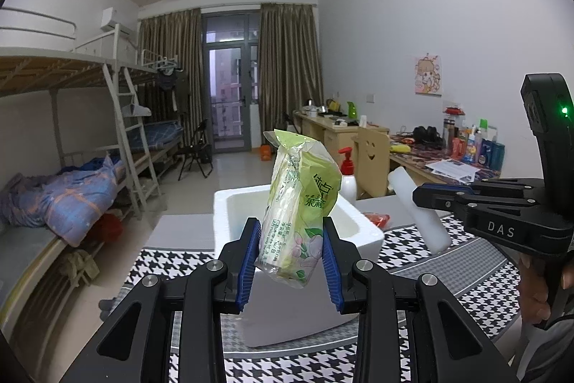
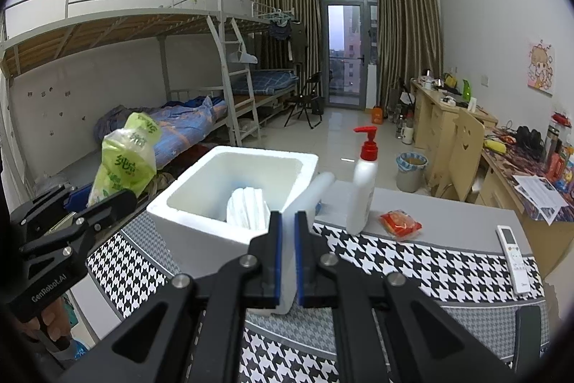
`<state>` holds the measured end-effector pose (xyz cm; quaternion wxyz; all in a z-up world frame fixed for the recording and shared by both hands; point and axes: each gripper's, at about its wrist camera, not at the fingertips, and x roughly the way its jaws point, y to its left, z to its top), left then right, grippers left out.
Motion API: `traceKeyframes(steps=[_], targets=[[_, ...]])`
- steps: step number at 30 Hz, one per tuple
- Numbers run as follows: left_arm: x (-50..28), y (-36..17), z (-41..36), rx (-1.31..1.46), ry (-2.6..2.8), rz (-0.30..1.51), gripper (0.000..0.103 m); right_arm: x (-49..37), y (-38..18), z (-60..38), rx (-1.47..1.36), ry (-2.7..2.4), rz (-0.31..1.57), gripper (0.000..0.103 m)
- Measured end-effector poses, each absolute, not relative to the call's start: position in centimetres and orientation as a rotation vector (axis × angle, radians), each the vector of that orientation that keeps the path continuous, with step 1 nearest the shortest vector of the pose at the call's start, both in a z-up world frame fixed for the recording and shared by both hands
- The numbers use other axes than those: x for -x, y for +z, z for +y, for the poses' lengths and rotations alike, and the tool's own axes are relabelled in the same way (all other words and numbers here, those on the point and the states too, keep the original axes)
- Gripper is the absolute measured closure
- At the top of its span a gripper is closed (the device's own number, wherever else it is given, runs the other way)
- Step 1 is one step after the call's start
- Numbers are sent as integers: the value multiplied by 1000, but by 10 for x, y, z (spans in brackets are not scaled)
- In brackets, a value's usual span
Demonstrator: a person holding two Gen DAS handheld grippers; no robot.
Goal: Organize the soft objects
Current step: 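Carry the green bag with left tool while right tool carries the foam tube to the box, then lower the white foam tube into the foam box and open right tool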
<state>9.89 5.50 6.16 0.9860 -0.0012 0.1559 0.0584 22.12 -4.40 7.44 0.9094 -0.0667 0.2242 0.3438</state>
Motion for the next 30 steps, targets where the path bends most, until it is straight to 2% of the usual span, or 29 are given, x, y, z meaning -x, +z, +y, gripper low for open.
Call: traceKeyframes(steps=[30], targets=[[-97,53,89,55,209,309,68,-242,78,13,161,775,508,94]])
